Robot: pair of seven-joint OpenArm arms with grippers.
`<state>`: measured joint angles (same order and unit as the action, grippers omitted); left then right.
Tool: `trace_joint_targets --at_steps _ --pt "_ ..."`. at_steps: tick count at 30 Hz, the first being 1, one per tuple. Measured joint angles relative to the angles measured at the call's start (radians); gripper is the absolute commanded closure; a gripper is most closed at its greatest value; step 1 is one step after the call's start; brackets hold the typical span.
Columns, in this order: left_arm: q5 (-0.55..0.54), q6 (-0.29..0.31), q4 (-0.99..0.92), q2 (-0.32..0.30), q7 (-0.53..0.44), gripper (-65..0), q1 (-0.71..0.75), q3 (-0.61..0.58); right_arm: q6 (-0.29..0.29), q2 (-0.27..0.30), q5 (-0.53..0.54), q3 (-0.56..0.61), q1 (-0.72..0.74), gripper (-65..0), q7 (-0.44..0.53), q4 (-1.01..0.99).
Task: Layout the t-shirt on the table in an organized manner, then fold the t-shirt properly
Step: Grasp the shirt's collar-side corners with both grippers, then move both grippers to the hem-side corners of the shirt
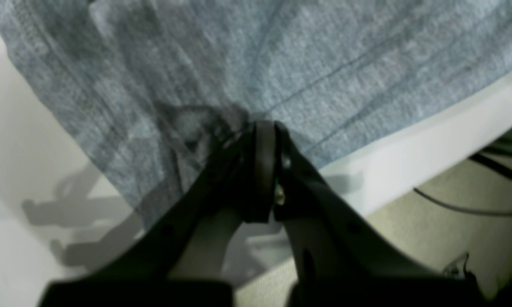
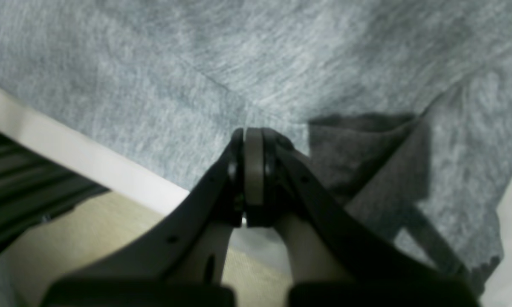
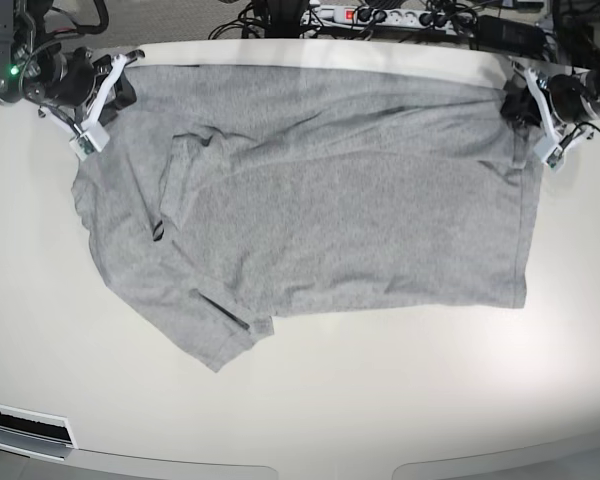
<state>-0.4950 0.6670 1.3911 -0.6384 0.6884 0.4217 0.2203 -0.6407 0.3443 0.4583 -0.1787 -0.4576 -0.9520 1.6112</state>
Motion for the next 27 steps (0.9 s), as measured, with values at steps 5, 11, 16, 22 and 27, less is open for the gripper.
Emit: trace_joint_targets --at_steps 5,11,16,22,27 --pt "-0.006 -0.008 0.053 -0.036 0.01 0.0 0.087 0.002 0.012 0.0 -0.015 0.0 -0.062 0.0 -0.03 0.067" --pt "0.012 -0.038 0.108 -0.044 0.05 0.0 0.113 -0.002 0.023 -0.001 -0.038 0.002 -0.069 0.0 -0.066 0.097" --pt "0.003 -0.05 0.124 -0.047 0.073 0.0 0.113 -0.002 0.036 -0.001 -0.031 0.002 -0.069 0.0 -0.087 0.107" --pt "-0.101 -0.116 0.27 -0.076 0.163 0.0 0.115 0.069 0.041 0.013 -0.013 -0.021 -0.074 0.0 -0.11 0.286" --pt "-0.204 -0.163 0.329 -0.075 0.158 0.0 0.104 0.219 0.039 0.013 -0.005 -0.026 -0.06 0.0 -0.081 0.399"
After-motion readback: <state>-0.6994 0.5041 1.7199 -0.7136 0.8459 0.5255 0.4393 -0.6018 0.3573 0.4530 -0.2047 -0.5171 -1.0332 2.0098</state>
